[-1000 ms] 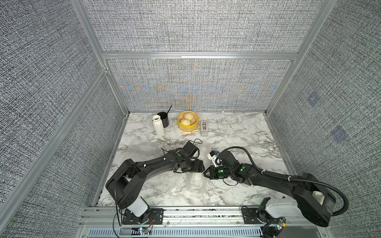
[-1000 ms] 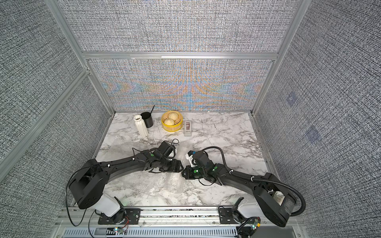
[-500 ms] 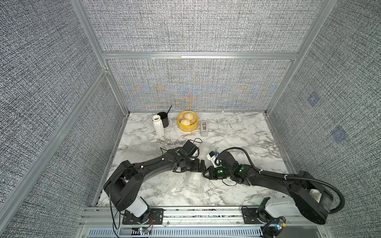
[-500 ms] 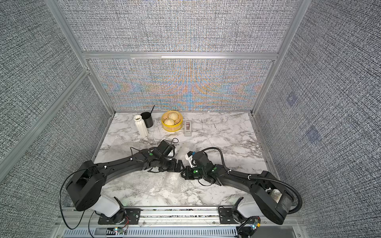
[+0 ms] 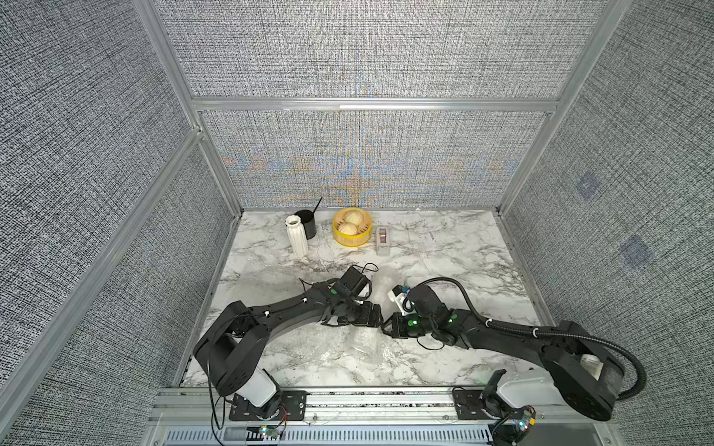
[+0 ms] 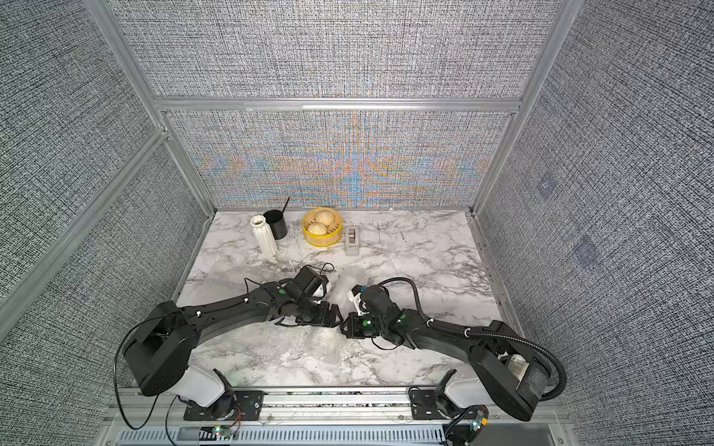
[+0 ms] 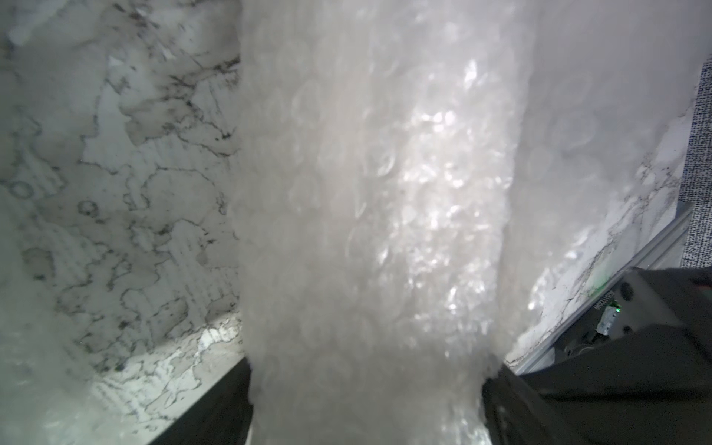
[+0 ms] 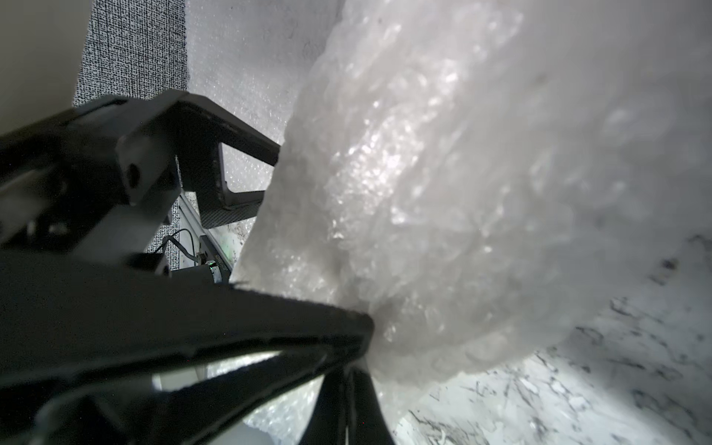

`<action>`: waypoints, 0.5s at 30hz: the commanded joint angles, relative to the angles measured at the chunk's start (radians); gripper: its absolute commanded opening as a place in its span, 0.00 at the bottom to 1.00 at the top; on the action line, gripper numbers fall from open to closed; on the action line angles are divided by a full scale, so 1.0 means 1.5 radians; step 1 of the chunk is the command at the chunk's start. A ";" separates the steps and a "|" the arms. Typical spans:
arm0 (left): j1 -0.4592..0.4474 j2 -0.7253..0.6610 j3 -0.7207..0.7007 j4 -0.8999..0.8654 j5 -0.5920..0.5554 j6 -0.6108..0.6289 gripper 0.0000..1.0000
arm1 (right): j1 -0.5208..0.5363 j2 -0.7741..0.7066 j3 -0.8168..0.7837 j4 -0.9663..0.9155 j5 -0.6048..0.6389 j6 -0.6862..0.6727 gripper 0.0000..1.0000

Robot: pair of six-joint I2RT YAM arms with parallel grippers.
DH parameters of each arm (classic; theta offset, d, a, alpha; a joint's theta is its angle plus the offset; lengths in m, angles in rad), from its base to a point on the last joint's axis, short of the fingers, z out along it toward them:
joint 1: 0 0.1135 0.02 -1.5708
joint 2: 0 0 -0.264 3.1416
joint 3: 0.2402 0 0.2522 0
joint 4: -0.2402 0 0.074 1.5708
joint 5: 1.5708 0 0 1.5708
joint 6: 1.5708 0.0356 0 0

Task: Wrap vases in bubble wrap
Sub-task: Wrap the vase in bubble wrap.

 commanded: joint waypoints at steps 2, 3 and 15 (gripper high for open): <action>0.000 0.000 0.002 -0.049 -0.015 0.013 0.82 | -0.001 -0.002 0.014 0.019 0.010 -0.013 0.05; -0.001 -0.001 -0.001 -0.051 -0.021 0.011 0.80 | -0.001 -0.006 0.017 0.009 0.015 -0.020 0.05; 0.000 0.011 0.003 -0.042 0.005 0.028 0.75 | -0.091 -0.055 0.043 -0.117 0.028 -0.100 0.15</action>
